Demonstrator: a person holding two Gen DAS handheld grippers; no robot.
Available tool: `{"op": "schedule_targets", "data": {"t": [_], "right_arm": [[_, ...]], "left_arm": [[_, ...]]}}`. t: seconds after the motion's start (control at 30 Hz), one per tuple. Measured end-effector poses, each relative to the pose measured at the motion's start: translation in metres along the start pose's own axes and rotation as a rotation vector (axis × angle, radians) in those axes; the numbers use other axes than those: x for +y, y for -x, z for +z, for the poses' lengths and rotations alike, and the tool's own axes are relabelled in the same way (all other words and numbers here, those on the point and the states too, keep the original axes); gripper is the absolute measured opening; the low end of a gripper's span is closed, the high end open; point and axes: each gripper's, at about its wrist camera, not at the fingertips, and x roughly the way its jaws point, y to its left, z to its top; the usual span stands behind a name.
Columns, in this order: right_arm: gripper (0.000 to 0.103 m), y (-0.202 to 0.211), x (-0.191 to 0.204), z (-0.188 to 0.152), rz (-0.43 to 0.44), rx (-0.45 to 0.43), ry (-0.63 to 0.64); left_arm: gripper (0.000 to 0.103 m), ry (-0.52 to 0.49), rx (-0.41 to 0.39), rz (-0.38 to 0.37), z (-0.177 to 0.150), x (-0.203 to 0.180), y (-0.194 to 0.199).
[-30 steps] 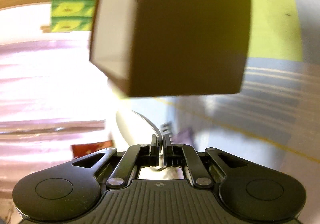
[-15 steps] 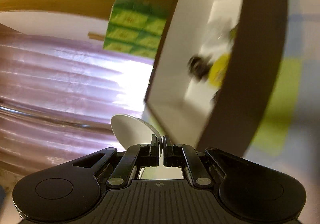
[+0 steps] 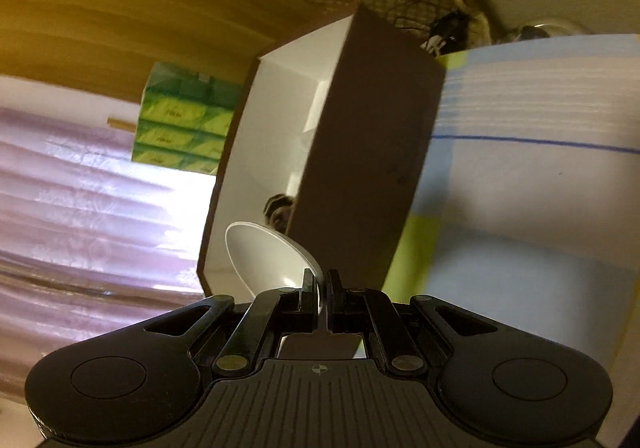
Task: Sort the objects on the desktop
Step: 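Grasp the bag of cotton swabs with the left gripper while the right gripper holds the spoon, then carry the white spoon and cotton swab bag over the brown box with both grippers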
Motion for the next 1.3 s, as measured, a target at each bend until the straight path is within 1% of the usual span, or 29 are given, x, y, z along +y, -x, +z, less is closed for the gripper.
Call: {"op": "schedule_targets", "data": {"t": [0.03,0.2,0.23,0.3,0.33,0.5,0.73,0.9,1.1,1.17,1.3], "right_arm": [[0.000,0.000,-0.001,0.002,-0.004,-0.003,-0.001],[0.000,0.002,-0.009,0.010,-0.022,-0.007,-0.014],[0.000,0.001,-0.010,0.011,-0.024,-0.006,-0.017],[0.001,0.001,-0.012,0.014,-0.027,-0.006,-0.020],[0.001,0.001,-0.013,0.015,-0.028,-0.005,-0.021],[0.001,0.002,-0.017,0.021,-0.024,-0.001,-0.025],[0.000,0.001,-0.017,0.033,-0.003,0.022,-0.009],[0.001,-0.001,-0.014,0.045,0.019,0.045,0.008],[0.001,-0.002,-0.008,0.063,0.050,0.071,0.025],[0.001,-0.002,-0.005,0.071,0.063,0.078,0.034],[0.001,-0.004,0.003,0.090,0.080,0.087,0.062]], "left_arm": [[0.057,0.005,0.009,-0.003,0.002,0.001,-0.005],[0.051,0.025,0.043,-0.024,0.012,0.003,-0.022],[0.047,0.024,0.049,-0.028,0.013,0.002,-0.025],[0.035,0.021,0.064,-0.034,0.013,-0.001,-0.028],[0.026,0.027,0.069,-0.041,0.013,-0.001,-0.029],[0.024,0.038,0.070,-0.024,0.002,0.002,-0.020],[0.020,0.120,0.083,0.025,-0.028,0.017,0.008],[0.020,0.150,0.037,0.032,-0.037,0.009,0.041],[0.020,0.134,-0.068,0.008,-0.017,-0.023,0.077],[0.020,0.115,-0.106,-0.013,-0.004,-0.040,0.085],[0.020,0.063,-0.158,-0.071,0.024,-0.076,0.092]]}}
